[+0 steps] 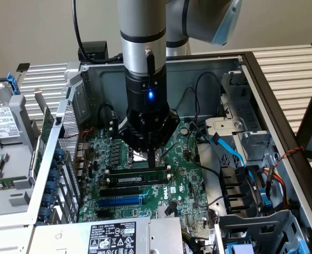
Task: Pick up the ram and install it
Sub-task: 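Press down the ram until it locks into place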
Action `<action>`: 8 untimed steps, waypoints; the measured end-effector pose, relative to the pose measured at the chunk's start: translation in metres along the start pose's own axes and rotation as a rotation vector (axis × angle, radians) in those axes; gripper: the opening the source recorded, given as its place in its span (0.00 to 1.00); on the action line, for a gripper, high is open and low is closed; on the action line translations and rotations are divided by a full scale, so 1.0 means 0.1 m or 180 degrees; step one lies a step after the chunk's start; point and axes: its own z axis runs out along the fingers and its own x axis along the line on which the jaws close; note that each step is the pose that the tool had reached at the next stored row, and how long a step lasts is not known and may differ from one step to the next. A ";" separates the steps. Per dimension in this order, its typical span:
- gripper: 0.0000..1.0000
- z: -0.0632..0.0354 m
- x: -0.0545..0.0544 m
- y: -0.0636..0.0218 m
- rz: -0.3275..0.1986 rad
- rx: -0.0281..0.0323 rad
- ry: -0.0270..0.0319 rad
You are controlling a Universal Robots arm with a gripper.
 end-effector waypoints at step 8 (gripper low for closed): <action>0.10 0.002 -0.10 -0.017 0.0015 -0.0003 0.0001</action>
